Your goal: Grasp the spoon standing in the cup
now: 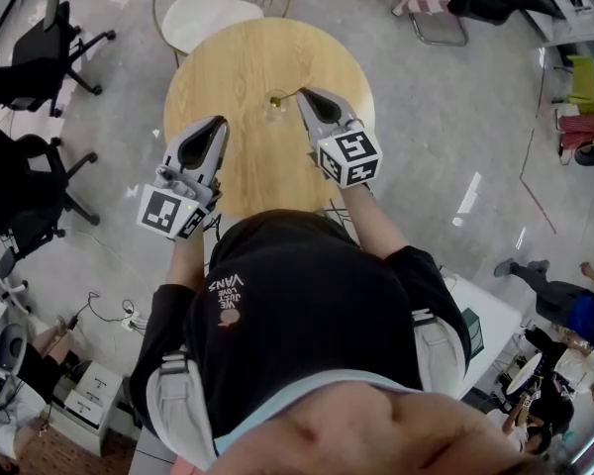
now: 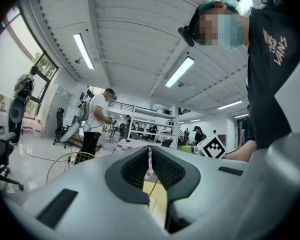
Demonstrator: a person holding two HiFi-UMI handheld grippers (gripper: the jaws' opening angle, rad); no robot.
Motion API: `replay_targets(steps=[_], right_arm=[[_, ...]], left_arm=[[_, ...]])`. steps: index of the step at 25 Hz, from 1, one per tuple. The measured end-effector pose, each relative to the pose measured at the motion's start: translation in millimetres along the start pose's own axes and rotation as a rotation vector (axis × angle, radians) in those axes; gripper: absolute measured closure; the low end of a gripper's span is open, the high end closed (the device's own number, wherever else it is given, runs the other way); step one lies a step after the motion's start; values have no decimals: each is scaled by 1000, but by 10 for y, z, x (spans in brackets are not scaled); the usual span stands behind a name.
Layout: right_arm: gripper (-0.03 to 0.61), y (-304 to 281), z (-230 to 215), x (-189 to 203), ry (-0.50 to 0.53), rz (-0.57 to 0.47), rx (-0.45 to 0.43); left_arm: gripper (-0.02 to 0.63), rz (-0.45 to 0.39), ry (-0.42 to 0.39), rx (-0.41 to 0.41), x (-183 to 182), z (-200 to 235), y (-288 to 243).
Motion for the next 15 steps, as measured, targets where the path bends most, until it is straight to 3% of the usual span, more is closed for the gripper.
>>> replay_targets(steps=[15], right_arm=[[577, 252, 46, -157, -21, -60, 33]], left_arm=[[598, 9, 9, 50, 3, -37, -57]])
Point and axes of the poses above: the fingertips, and each gripper's own axes: y backward along the fingers, z to its left, x out of its underside, the point moved 10 cm from there along y, backward along the fingers, and after that the axes turned 5 degrees about y, right-handed, at the moved point
